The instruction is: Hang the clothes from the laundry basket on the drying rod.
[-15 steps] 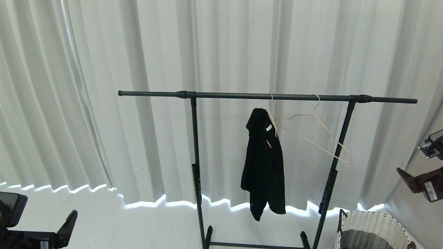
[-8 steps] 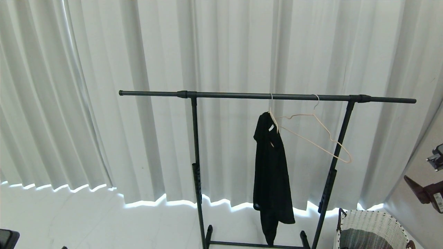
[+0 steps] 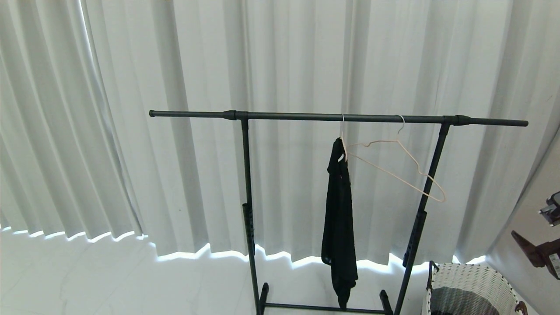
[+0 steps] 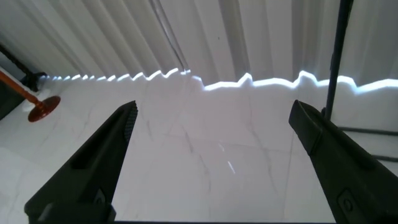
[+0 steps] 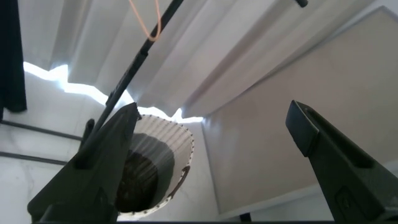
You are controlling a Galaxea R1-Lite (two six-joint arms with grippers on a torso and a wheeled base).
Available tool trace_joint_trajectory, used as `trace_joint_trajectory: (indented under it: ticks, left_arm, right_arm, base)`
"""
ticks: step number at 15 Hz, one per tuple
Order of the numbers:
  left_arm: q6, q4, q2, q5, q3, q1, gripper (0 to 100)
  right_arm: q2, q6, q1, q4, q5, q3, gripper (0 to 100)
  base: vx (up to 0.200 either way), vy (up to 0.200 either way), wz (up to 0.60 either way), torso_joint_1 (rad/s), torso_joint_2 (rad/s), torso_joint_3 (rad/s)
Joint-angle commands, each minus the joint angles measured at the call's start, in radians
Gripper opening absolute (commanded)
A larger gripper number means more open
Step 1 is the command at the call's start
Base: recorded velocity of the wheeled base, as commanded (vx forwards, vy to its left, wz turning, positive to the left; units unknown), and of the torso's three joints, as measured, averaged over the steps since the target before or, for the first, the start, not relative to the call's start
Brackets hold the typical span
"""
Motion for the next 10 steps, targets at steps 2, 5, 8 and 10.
trace_joint_trajectory:
  ticks: [2,5,8,10]
  left_arm:
    - [-0.001,0.000,-0.107,0.001,-0.001,0.000,100]
    - [-0.002,0.000,-0.175,0.001,-0.001,0.000,100]
    - [-0.020,0.000,-0.264,0.003,0.001,-0.002,100]
    - [-0.080,0.003,-0.265,0.004,0.001,-0.002,100]
  right_arm:
    - [-0.010,0.000,0.000,-0.001,-0.001,0.013,100]
    - [-0.010,0.000,0.000,-0.001,-0.003,0.016,100]
    - [-0.013,0.000,-0.001,-0.001,-0.003,0.041,100]
    - [-0.018,0.000,-0.001,-0.001,-0.003,0.041,100]
  base:
    - [0.000,0.000,0.00,-0.210,0.48,0.251]
    - [0.000,0.000,0.00,-0.225,0.51,0.273]
    - [0.000,0.000,0.00,-0.222,0.51,0.279]
    - [0.000,0.000,0.00,-0.212,0.50,0.288]
